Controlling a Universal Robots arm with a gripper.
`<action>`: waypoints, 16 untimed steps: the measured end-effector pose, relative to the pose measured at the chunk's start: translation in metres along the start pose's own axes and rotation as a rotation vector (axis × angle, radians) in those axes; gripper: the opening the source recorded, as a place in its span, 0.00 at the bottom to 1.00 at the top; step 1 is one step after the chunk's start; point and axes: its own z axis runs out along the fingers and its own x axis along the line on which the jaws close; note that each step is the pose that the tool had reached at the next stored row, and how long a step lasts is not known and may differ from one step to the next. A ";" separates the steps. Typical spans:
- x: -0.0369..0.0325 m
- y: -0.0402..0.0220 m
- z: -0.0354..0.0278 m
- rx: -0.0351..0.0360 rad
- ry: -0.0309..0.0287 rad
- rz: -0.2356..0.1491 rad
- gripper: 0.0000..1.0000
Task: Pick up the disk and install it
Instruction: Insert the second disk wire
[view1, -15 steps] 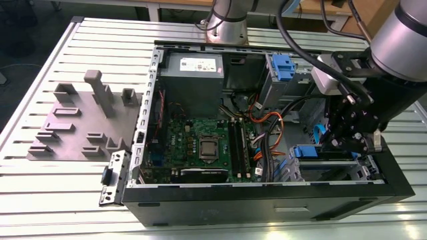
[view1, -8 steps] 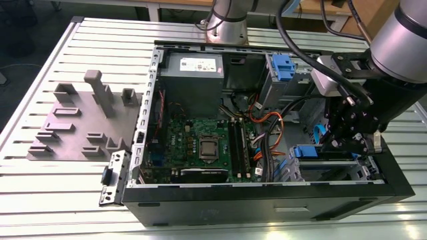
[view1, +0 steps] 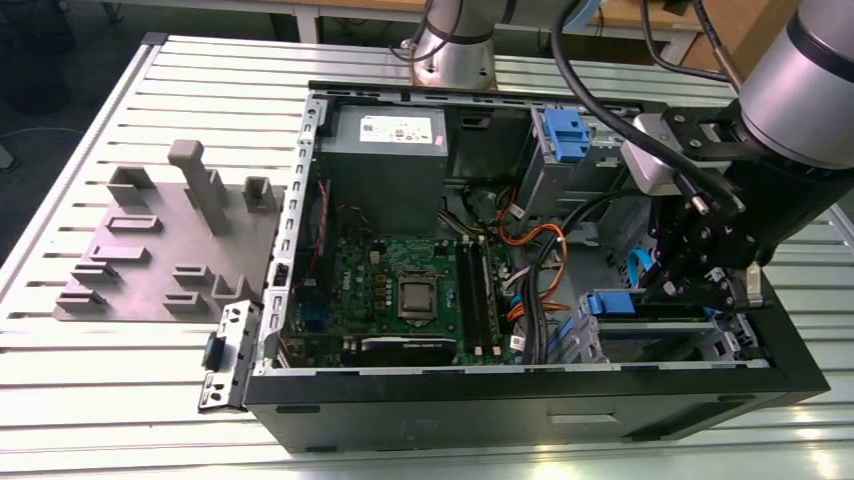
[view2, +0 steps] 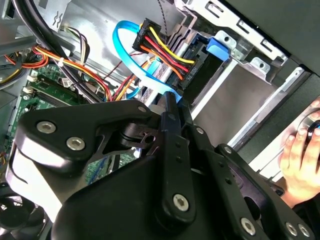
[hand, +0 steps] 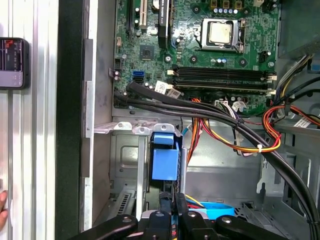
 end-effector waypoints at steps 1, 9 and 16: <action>0.0000 0.0000 0.0001 0.0000 -0.0005 0.000 0.16; 0.0002 -0.0003 0.0004 0.0001 -0.0031 0.000 0.16; 0.0015 -0.0005 0.0009 0.0001 -0.0031 0.003 0.16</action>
